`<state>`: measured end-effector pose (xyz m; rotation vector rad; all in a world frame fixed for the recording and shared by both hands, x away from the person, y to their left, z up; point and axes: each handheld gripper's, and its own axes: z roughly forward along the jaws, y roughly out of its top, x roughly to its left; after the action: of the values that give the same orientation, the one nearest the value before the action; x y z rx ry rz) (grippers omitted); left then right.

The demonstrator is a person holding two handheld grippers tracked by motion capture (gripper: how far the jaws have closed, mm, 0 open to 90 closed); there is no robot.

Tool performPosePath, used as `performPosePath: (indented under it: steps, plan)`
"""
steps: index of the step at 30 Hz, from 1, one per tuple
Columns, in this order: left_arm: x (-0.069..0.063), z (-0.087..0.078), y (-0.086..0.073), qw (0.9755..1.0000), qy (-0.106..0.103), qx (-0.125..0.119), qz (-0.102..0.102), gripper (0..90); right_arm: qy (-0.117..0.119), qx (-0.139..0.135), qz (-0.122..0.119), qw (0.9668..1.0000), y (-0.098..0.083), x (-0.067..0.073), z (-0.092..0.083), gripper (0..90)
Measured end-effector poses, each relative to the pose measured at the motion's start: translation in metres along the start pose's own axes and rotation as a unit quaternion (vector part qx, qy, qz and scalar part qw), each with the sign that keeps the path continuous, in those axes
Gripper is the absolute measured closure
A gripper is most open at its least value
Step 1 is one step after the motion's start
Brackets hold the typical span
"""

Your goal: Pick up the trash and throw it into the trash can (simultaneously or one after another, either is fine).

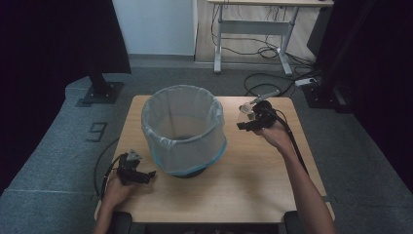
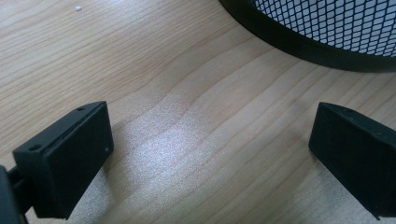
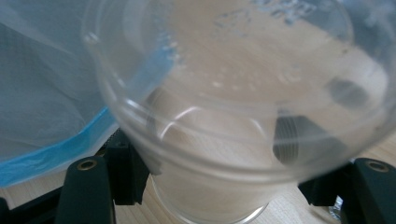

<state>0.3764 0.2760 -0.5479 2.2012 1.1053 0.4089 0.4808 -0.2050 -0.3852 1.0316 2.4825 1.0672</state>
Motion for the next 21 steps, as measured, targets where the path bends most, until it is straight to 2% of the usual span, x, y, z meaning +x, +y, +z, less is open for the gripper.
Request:
performPosePath:
  steps: [11,20,21]
  plan:
    - [0.000,0.000,0.000,1.0000,0.000,0.000,0.000,0.0,0.014,-0.005,-0.015,0.9998,0.017,0.008,-0.015,30.4]
    - [0.000,0.000,0.000,1.0000,0.000,-0.001,0.000,0.0,0.015,0.002,-0.030,0.9994,0.033,0.018,-0.026,30.4]
    - [0.000,0.000,0.000,1.0000,0.000,-0.001,0.000,0.0,0.021,0.001,-0.027,0.9994,0.037,0.020,-0.030,30.4]
